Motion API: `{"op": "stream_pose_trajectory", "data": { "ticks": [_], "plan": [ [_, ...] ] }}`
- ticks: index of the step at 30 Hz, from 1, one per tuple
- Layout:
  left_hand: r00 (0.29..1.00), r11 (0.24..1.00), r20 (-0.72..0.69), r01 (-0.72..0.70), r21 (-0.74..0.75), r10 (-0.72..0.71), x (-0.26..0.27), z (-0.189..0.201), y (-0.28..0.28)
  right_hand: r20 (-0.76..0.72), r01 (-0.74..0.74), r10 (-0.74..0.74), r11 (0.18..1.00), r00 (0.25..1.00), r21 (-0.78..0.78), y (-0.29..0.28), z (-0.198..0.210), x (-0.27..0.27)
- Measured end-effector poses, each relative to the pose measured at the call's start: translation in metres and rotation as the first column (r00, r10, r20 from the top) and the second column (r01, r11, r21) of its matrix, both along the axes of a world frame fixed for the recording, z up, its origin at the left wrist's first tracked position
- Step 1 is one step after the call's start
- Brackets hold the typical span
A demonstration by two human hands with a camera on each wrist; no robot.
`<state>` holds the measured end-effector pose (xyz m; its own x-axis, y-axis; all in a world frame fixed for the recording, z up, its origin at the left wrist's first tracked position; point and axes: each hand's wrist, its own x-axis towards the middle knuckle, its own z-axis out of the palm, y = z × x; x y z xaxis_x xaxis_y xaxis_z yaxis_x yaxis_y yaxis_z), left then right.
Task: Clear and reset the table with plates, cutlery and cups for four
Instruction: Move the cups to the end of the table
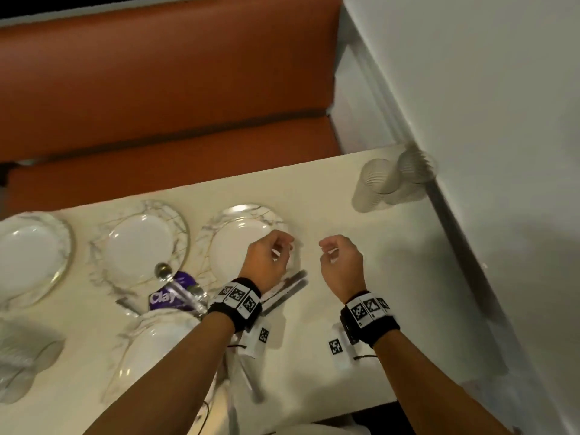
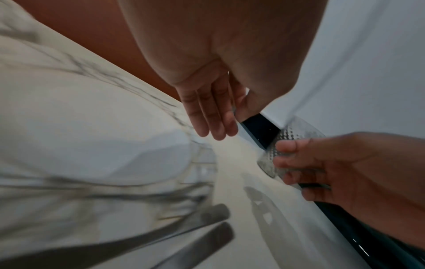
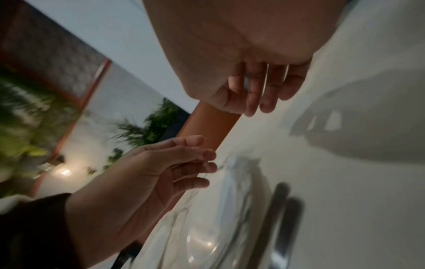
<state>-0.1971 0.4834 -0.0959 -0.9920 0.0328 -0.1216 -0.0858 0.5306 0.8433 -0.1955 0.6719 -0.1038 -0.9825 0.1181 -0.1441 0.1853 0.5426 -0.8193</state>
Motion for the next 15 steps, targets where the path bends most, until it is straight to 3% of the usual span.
{"op": "stream_pose_trajectory", "data": {
  "ticks": [7,15],
  "plan": [
    [0.972,0.971,-0.013,-0.235,-0.035,0.234,0.097,0.012,-0.151,0.066,-0.428,0.432,0.901,0.899,-0.067,-0.163,0.038,0.034],
    [0.887,0.882,-0.066,-0.461,-0.100,0.457,0.200,0.027,-0.350,0.069,-0.655,0.659,0.752,0.749,-0.068,-0.373,0.050,0.107]
  ]
}}
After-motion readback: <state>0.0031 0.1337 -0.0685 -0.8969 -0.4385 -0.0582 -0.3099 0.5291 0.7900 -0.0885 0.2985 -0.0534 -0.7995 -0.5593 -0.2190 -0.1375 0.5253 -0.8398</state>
